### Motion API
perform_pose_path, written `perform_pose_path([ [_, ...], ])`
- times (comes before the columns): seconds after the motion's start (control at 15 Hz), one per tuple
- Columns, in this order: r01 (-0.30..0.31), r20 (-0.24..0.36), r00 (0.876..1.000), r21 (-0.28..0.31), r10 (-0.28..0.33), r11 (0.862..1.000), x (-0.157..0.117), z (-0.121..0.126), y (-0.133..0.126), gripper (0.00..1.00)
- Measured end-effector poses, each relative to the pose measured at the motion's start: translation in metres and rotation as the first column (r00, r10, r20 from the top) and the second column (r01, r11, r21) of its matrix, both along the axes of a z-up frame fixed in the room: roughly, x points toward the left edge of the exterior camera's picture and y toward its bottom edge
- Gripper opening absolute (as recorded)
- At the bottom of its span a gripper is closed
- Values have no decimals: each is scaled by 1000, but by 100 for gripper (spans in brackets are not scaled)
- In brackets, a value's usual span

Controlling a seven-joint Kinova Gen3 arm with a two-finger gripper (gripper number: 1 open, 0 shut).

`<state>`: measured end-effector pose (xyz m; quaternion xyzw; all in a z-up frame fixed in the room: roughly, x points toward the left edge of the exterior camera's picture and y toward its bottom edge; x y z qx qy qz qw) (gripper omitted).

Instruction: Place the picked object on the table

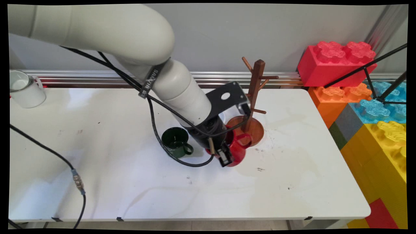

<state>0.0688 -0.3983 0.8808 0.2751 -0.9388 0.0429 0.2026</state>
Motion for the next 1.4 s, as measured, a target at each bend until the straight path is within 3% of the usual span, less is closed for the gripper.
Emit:
perform_pose_path([
  [0.27,20,138,990,19,-23,1000,-1,-15,-3,0],
  [0.6,41,226,973,35,-48,999,-4,-30,-10,0],
  [1.07,63,275,959,46,-74,997,-7,-46,-25,0],
  [1.4,67,279,957,61,-82,996,-10,-56,-30,0],
])
